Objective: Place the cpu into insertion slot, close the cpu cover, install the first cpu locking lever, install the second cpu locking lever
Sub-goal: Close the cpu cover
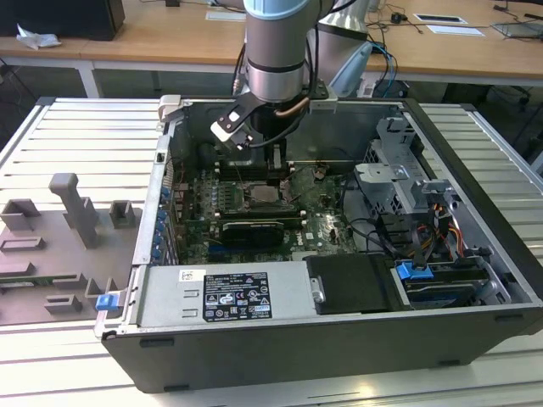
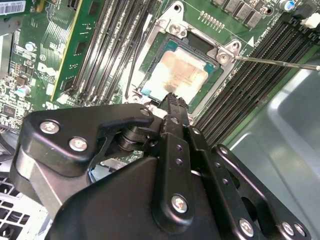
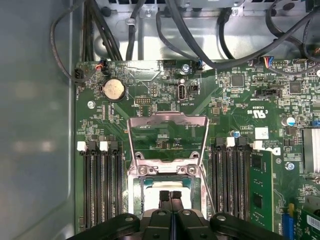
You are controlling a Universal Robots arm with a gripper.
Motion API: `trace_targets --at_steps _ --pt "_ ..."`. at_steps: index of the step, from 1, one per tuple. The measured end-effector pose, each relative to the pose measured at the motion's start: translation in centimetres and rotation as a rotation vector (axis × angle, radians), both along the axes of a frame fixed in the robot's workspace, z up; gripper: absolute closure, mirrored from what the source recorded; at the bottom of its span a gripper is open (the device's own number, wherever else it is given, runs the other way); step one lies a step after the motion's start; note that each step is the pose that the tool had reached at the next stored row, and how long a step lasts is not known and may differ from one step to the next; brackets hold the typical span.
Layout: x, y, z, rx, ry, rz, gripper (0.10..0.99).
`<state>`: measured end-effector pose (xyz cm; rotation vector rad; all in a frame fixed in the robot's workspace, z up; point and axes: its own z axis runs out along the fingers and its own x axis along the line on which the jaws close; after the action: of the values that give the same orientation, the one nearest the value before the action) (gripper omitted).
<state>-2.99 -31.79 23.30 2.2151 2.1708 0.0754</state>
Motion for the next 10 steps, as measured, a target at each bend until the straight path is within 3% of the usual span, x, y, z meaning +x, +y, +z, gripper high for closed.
trace_targets --at_steps 5,10 --pt "0.03 0.0 0.41 0.0 -0.0002 0.0 0.98" --pt "0.64 0.0 0.43 0.0 0.0 0.0 0.98"
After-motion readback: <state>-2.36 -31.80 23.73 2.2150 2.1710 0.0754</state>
